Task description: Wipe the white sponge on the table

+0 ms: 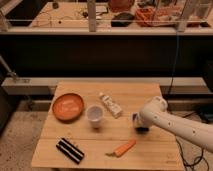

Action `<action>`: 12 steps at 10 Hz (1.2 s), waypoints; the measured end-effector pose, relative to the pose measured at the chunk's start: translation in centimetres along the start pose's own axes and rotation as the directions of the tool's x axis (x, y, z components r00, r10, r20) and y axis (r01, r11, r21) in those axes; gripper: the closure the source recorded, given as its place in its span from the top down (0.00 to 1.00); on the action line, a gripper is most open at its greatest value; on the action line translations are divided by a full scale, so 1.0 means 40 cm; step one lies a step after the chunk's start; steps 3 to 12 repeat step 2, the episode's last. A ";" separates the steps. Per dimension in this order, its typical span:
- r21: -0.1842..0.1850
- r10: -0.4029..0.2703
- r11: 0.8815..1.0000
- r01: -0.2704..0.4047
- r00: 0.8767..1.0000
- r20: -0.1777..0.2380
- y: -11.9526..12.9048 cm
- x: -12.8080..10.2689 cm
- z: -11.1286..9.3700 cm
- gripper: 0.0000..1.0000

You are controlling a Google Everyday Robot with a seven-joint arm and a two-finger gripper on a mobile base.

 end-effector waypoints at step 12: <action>-0.009 0.052 0.999 -0.052 0.999 0.000 0.086 -0.039 -0.014 0.00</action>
